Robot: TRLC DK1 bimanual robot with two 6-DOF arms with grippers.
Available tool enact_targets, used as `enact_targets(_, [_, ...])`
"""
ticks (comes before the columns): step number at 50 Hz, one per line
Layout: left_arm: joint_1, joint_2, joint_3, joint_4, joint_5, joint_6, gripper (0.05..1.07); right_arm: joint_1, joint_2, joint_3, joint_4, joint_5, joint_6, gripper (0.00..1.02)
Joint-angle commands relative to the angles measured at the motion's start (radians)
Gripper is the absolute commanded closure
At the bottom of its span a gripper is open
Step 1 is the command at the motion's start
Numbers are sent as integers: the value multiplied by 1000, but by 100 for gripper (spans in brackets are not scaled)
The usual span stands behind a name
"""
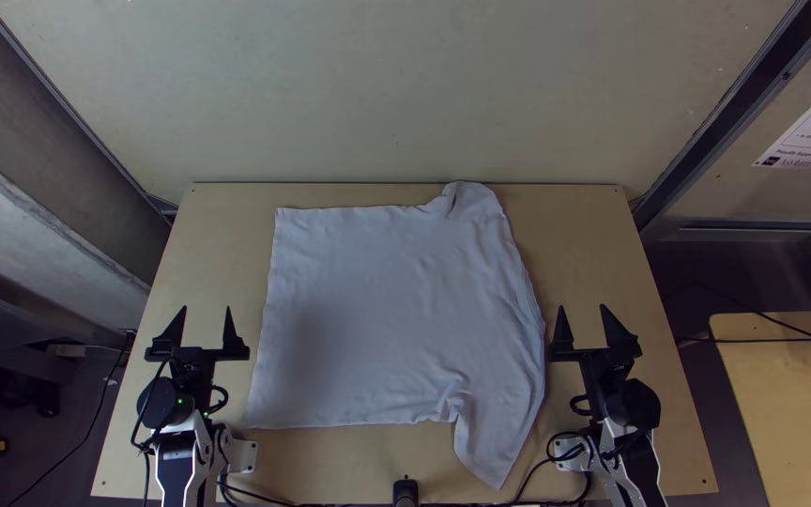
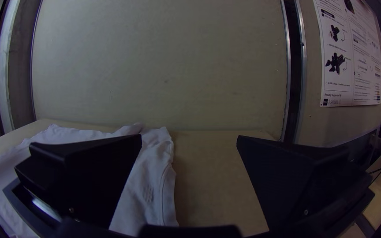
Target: Fold the t-shirt
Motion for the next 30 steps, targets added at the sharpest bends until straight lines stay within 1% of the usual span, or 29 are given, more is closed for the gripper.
enact_targets(1, [-1, -8, -39, -29, 0, -4, 10, -3, -4, -12, -11, 1, 9, 3])
enact_targets(16, [-1, -8, -39, -29, 0, -4, 10, -3, -4, -12, -11, 1, 9, 3])
enact_targets(21, [-10, -8, -39, -29, 0, -34, 10, -3, -4, -12, -11, 1, 9, 3])
enact_targets(30, [-10, -8, -41, -29, 0, -36, 10, -3, -4, -12, -11, 1, 9, 3])
